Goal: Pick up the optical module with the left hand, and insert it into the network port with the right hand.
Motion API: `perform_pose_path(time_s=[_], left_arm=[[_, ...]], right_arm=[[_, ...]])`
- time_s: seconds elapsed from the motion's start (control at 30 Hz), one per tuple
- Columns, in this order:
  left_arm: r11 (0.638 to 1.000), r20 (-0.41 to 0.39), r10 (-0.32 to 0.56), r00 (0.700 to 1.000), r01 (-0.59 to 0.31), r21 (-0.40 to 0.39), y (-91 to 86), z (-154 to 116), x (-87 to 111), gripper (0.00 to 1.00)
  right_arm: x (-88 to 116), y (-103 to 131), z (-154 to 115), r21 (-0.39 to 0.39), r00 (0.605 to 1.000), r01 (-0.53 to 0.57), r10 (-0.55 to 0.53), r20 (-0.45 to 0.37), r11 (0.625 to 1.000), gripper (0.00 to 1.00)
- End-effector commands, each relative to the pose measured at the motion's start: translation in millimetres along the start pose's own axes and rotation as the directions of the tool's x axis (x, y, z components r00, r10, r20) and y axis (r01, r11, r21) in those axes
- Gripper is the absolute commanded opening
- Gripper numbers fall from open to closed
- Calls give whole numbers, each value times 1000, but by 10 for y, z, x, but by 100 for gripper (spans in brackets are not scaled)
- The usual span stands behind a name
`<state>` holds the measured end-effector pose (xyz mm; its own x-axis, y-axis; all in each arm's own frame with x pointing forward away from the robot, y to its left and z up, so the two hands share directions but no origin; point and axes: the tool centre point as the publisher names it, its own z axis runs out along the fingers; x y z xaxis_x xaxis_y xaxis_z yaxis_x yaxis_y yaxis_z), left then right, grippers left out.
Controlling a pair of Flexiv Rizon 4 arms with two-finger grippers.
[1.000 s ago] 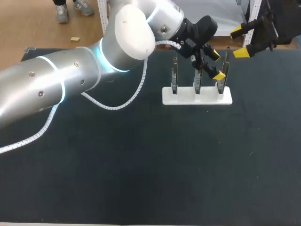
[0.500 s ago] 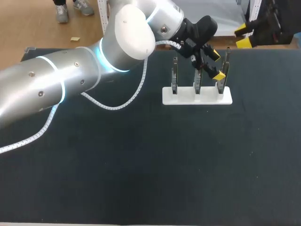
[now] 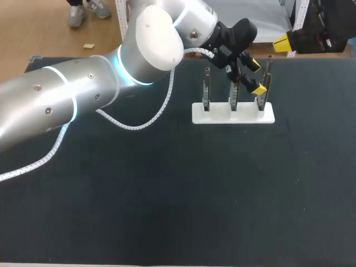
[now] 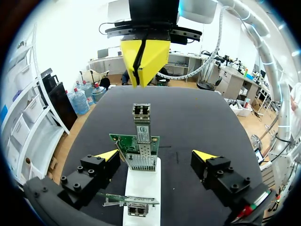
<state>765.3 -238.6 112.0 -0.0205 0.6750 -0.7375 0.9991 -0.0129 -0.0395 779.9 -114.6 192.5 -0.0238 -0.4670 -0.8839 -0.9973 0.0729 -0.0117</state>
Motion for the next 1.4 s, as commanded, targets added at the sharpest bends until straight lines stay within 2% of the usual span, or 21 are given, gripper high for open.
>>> perform_pose_path(time_s=[0.03,0.33,1.4], left_arm=[[1000,-5,-2,1000,2,3,17,-1,-11,100],[1000,-5,-2,1000,2,3,17,-1,-11,100],[1000,-5,-2,1000,2,3,17,-1,-11,100]], right_arm=[[2,-31,28,-8,1000,2,-1,4,1000,0],[20,-35,97,-19,1000,-5,5,3,1000,0],[301,-19,242,-43,996,-81,80,-32,996,0]])
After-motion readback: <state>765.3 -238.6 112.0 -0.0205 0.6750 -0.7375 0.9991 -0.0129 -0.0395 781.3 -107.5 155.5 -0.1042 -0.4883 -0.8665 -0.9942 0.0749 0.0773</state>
